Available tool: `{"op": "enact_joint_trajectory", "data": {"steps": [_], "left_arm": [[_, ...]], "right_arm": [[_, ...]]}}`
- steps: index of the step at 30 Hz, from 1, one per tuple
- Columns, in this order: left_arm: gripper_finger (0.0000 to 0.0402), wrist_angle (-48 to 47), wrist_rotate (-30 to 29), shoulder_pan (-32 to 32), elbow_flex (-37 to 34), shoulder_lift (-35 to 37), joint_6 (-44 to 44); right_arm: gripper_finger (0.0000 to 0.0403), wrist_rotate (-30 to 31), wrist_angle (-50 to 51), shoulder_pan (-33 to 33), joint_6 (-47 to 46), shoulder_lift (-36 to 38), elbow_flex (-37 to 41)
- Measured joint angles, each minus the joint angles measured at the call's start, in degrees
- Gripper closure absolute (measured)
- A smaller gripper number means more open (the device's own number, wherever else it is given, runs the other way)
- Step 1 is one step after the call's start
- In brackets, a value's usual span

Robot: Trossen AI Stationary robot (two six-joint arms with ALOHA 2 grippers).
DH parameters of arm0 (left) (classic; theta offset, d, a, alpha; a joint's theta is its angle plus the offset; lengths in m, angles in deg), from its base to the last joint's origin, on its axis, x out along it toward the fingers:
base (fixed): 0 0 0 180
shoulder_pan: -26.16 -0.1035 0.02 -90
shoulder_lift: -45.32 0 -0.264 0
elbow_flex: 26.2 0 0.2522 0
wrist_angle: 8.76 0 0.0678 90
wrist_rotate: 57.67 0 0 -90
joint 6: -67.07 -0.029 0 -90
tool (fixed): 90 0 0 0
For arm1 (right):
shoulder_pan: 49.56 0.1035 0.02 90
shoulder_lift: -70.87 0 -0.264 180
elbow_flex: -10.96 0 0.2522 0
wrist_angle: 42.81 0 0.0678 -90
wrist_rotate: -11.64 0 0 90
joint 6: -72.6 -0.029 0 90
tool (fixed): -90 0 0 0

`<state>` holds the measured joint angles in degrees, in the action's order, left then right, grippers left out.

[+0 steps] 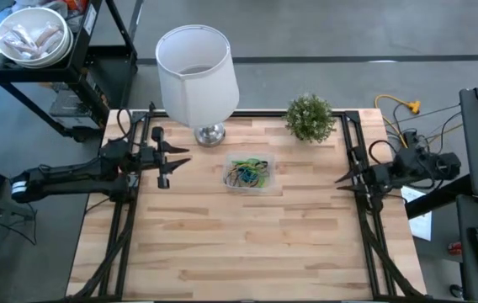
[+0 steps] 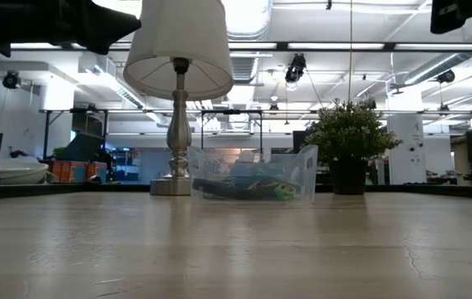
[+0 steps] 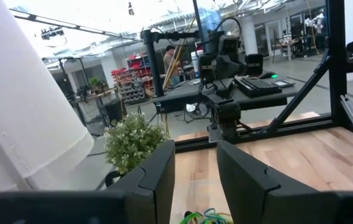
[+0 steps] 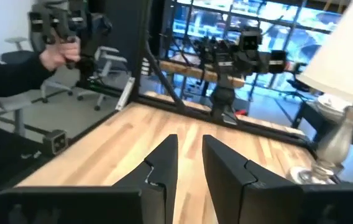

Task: Pick and place rubber bands into bin
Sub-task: Return to Home Position

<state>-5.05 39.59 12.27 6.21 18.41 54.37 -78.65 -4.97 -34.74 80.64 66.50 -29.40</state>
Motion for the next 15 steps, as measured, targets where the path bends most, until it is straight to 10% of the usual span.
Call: {"op": "enact_joint_trajectory", "data": {"steps": [15], "left_arm": [[0.0297,-0.03,2.67,0.0,-0.32,-0.04,0.16]], "right_arm": [[0.0321,-10.74,-4.98,-12.49,-2.12,-2.34,2.91]]}}
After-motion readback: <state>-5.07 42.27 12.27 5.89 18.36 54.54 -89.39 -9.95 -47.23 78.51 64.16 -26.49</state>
